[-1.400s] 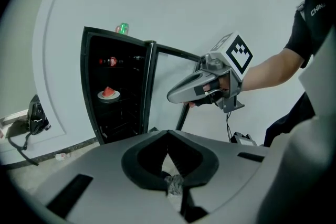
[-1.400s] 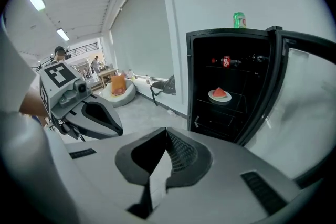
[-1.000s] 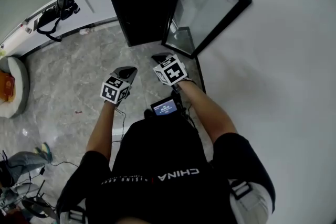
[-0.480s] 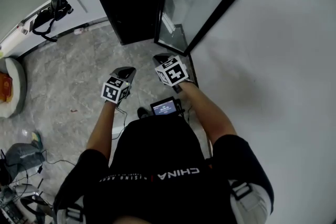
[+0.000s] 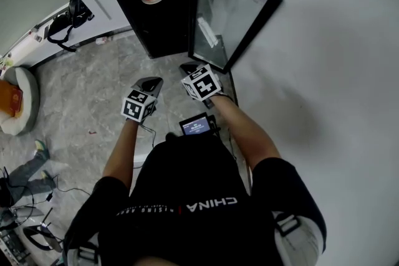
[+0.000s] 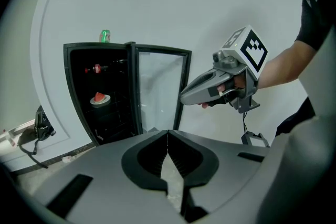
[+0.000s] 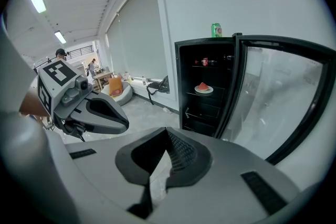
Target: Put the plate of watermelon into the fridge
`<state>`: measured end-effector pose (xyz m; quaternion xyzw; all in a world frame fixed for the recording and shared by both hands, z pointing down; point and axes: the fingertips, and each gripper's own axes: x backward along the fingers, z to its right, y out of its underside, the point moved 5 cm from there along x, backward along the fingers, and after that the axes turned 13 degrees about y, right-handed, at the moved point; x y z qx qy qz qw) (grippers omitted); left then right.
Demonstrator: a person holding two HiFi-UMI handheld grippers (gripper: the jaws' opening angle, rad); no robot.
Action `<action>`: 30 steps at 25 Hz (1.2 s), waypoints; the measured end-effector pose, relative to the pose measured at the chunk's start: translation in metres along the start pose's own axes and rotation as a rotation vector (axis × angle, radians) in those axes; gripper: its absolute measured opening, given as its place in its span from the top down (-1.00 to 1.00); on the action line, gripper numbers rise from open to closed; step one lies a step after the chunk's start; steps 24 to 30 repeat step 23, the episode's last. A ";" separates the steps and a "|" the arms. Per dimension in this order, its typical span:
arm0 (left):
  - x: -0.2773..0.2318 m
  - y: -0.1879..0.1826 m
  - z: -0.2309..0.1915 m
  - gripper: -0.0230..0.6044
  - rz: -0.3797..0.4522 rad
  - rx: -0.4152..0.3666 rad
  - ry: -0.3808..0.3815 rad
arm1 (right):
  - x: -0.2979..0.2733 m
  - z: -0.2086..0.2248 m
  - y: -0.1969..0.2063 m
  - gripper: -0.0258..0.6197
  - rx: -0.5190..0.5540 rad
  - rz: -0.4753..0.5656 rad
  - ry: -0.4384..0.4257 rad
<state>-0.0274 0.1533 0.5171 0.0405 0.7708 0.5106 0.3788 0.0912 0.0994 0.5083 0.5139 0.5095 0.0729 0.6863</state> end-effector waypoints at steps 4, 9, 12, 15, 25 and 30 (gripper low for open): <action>-0.005 -0.005 -0.001 0.89 0.000 -0.002 -0.011 | -0.004 0.005 -0.004 0.87 0.013 0.012 -0.012; -0.011 -0.010 -0.002 0.89 0.001 -0.008 -0.018 | -0.005 0.013 -0.011 0.87 0.021 0.015 -0.011; -0.011 -0.010 -0.002 0.89 -0.001 -0.010 -0.018 | -0.007 0.012 -0.011 0.87 0.023 0.018 -0.016; -0.013 -0.009 -0.001 0.89 -0.005 -0.012 -0.015 | -0.002 0.011 -0.009 0.87 0.023 0.000 -0.024; -0.022 -0.007 -0.003 0.89 -0.018 -0.011 -0.011 | -0.006 0.020 -0.005 0.87 0.017 0.005 -0.012; -0.022 -0.007 -0.003 0.89 -0.018 -0.011 -0.011 | -0.006 0.020 -0.005 0.87 0.017 0.005 -0.012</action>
